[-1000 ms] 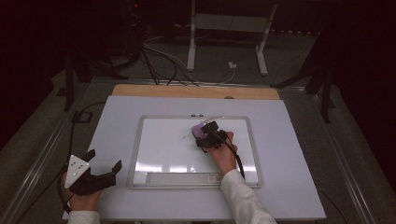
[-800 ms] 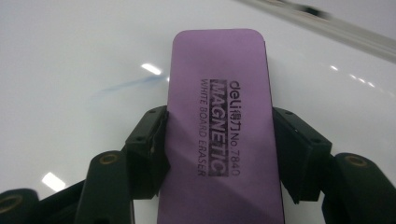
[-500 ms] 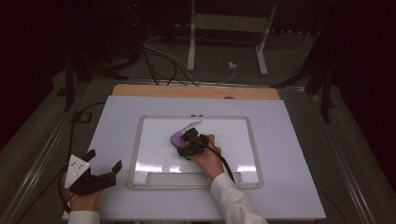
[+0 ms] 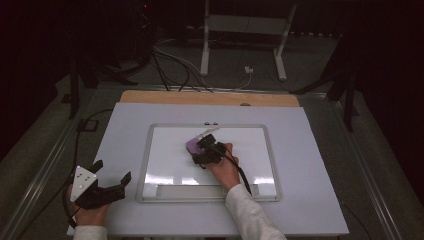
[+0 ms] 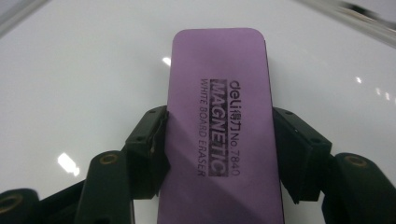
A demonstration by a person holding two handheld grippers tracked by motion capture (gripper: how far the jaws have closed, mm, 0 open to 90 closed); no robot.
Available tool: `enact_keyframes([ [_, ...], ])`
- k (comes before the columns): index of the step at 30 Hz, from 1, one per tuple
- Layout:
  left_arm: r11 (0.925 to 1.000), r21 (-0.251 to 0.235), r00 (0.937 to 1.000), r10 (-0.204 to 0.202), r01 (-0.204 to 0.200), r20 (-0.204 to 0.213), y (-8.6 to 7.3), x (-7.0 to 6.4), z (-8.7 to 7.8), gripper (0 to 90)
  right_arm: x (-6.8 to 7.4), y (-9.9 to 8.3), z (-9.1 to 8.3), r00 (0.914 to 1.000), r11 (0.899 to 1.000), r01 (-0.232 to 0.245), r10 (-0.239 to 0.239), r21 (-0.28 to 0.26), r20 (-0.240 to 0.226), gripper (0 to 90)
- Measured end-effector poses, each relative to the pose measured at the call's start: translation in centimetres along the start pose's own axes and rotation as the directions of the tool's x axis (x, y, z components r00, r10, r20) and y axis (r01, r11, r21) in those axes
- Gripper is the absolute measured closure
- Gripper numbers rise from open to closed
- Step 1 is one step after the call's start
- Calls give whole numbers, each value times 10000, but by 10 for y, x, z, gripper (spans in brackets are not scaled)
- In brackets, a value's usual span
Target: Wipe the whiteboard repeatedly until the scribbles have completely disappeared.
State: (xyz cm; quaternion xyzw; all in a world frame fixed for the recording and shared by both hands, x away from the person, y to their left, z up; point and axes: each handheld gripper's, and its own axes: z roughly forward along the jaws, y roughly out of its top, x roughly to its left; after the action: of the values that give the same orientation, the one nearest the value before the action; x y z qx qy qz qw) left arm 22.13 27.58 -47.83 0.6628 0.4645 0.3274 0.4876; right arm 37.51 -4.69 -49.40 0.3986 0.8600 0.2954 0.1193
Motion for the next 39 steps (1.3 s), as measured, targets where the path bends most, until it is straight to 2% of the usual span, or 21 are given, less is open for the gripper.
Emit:
enact_keyframes([
  [2, 10000, -35, 10000, -32, 32, -34, 0, 1, -1, 7, 2, 3, 0, 9997, 9996, 225, -227, 143, 124, 410],
  [3, 10000, -44, 10000, -45, 45, -33, 0, 1, -1, 7, -1, 3, 0, 9997, 9998, 120, -123, 153, 216, 410],
  [5, 10000, -69, 10000, -61, 61, -44, 0, 2, -2, 7, -14, 3, 0, 9973, 9988, -474, 466, 132, 572, 410],
  [7, 10000, -32, 10000, -62, 61, -49, -1, 2, -2, 7, -28, 1, -2, 9876, 9927, -1202, 1187, 81, 1029, 410],
  [9, 10000, -31, 10000, -60, 59, -38, -1, 1, -1, 7, -38, -1, -4, 9727, 9871, -1601, 1573, 28, 1703, 410],
  [11, 10000, -3, 10000, -22, 22, -29, 0, 1, -1, 7, -38, -2, -5, 9683, 9856, -1693, 1659, 19, 1868, 409],
  [12, 10000, 12, 10000, -22, 22, -13, 0, 0, 0, 7, -35, -2, -5, 9705, 9880, -1546, 1514, 21, 1877, 409],
  [16, 10000, 9, 10000, 6, -6, -21, 0, 0, 0, 7, -10, 0, -1, 9940, 9968, -795, 788, 67, 756, 409],
  [18, 10000, -19, 10000, -1, 1, -23, 0, 0, -1, 7, 5, 0, 0, 9987, 9987, -509, 509, 67, 64, 409],
  [19, 10000, -4, 10000, 2, -2, -21, 0, 0, -1, 7, 12, 0, 0, 9996, 9997, -255, 256, 52, -91, 409],
  [21, 10000, 12, 10000, -22, 22, -32, -1, 1, -1, 7, 17, 1, 0, 10000, 10000, 8, -8, 85, -16, 409],
  [23, 10000, -30, 10000, 3, -3, -31, 0, 0, -1, 7, 12, 2, 1, 9998, 9997, -201, 201, 99, -32, 409],
  [25, 10000, -76, 10000, -31, 31, -26, 0, 0, -1, 7, 1, 2, 1, 9978, 9981, -608, 606, 63, 249, 409],
  [29, 10000, 18, 10000, -21, 21, -39, -1, 1, -1, 7, -23, 0, -3, 9883, 9927, -1202, 1188, 90, 958, 409],
  [32, 10000, 20, 10000, -10, 10, -10, -1, 0, 0, 7, -40, -6, -8, 9803, 9879, -1546, 1520, 111, 1260, 409],
  [39, 10000, 8, 10000, -20, 20, -39, -1, 0, -1, 7, -66, -28, -27, 9764, 9858, -1674, 1639, 131, 1404, 409],
])
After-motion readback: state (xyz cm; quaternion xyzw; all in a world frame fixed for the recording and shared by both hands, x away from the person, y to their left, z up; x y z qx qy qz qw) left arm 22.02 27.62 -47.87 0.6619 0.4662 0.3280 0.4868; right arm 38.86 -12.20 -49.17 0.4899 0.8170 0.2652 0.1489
